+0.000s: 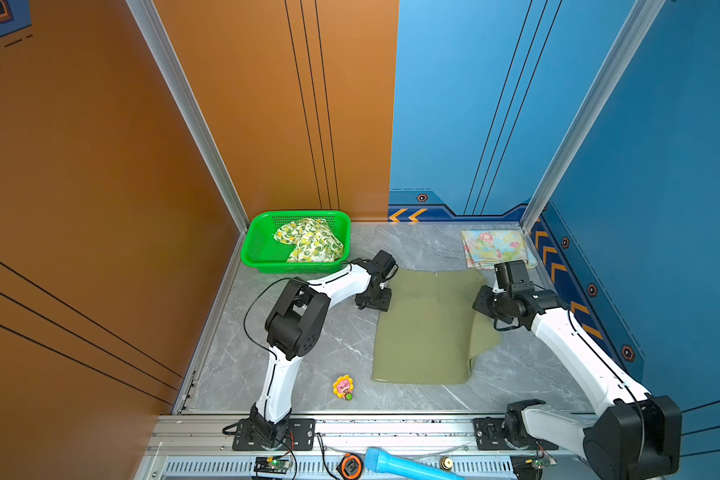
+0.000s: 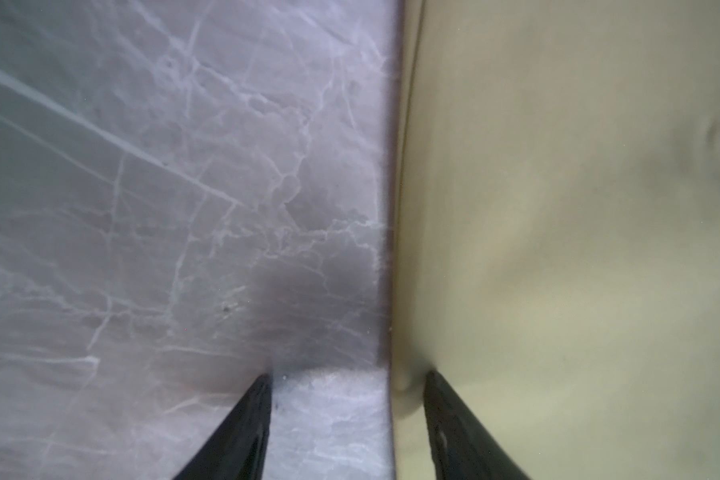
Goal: Fold and stack the skirts
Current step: 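Fold the right gripper's side edge over toward the left gripper while the left holds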
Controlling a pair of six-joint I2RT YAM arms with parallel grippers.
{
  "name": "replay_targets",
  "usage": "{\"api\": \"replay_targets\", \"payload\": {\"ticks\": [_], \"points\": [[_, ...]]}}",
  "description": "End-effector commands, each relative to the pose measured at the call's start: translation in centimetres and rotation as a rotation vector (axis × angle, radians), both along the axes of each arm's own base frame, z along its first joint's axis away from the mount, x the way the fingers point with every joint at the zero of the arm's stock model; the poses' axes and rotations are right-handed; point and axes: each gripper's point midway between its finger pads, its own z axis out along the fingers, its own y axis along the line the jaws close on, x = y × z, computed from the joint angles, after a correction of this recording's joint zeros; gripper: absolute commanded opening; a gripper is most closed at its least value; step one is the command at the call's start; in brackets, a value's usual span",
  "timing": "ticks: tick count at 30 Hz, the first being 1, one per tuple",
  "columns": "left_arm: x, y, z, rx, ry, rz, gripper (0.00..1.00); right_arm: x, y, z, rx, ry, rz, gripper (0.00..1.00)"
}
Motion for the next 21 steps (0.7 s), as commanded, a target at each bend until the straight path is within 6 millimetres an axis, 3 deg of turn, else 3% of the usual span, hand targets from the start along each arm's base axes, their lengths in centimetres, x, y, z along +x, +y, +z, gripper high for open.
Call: {"api": "replay_targets", "payload": {"ticks": [1,7,11,12,14,16,18,21], "points": [[-1.9,0.7,-3.5,0.027,0.122,0.003,0.60,0.6,3.7,2.0,0.015,-0.034,0.018,0.00],[-1.9,0.5,-3.2,0.015,0.123,0.005,0.60,0.7,13.0,2.6,0.063,-0.069,0.168,0.00],[-1.9,0.6,-2.9,0.011,0.118,0.004,0.60,-0.1,16.6,1.4,0.095,-0.047,0.238,0.02],[-1.8,0.6,-2.8,0.010,0.116,0.005,0.60,-0.5,17.3,1.3,0.105,-0.043,0.260,0.11],[-1.8,0.7,-2.7,0.008,0.115,0.006,0.60,-0.5,16.7,1.2,0.102,-0.044,0.245,0.44],[-1.8,0.7,-2.7,0.007,0.116,0.006,0.60,-0.1,14.8,1.4,0.100,-0.059,0.190,0.64],[-1.9,0.7,-2.7,0.005,0.118,0.006,0.60,0.3,12.5,1.5,0.105,-0.068,0.135,0.72],[-2.0,0.8,-2.7,0.005,0.122,0.008,0.60,0.6,8.8,1.7,0.109,-0.083,0.047,0.75]]}}
